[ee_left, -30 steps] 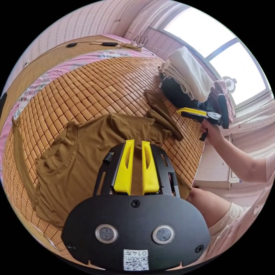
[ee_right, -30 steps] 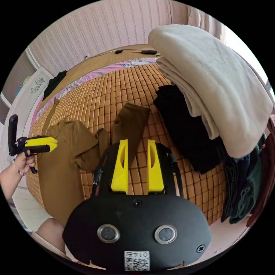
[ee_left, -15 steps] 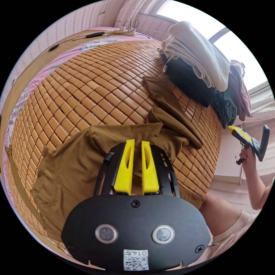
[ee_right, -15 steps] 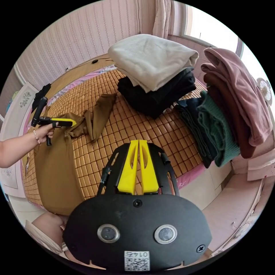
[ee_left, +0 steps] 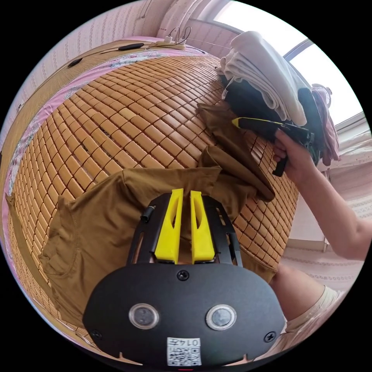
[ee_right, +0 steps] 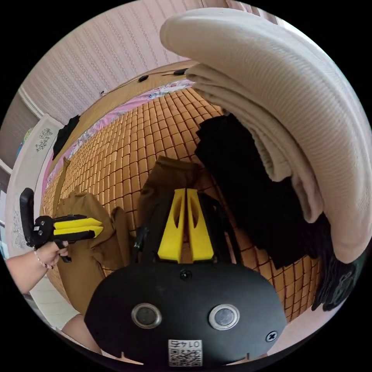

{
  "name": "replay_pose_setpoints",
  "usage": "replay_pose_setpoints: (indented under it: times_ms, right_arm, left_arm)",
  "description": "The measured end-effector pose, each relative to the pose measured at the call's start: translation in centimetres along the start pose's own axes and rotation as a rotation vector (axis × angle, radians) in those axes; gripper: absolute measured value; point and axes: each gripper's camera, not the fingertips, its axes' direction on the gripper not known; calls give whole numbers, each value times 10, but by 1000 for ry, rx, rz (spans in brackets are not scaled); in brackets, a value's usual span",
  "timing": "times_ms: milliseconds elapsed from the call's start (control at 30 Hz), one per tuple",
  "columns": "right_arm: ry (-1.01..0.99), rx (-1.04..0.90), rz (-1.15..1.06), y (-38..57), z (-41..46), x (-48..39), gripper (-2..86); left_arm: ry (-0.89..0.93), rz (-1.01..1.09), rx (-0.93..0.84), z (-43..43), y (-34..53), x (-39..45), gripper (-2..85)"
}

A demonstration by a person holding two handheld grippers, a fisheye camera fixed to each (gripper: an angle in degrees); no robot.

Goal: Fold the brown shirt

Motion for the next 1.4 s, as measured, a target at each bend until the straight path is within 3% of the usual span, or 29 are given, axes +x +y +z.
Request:
replay_pose_setpoints:
  times_ms: [167,300,467,800,1000,1133,1233,1400]
  right_arm:
    - [-17,110,90,91,-100,49,-3]
    - [140,42,144,178,-171,83,1]
    - [188,-148,307,222,-176,131,8]
    - [64,-107,542,261,-212,192,39]
    - [77,41,549,268,-230,215,83]
    - [56,-67,548,260,-204,247,33]
    - [-25,-37,497,267,-208,255,10]
    - [14,40,495,292,-243,262,20]
  left_arm:
    - [18,-30,19,12,-6,-6,42]
    - [24,-15,20,22,-15,-9,45]
    - [45,-20,11,32,-26,-14,48]
    - [7,21,-24,46,-49,-9,50]
    - [19,53,-13,60,-49,-10,19]
    - [51,15,-18,65,-49,-15,-6]
    - [55,2,-14,67,-50,-17,-9]
    - [53,-5,-15,69,-51,-17,-10]
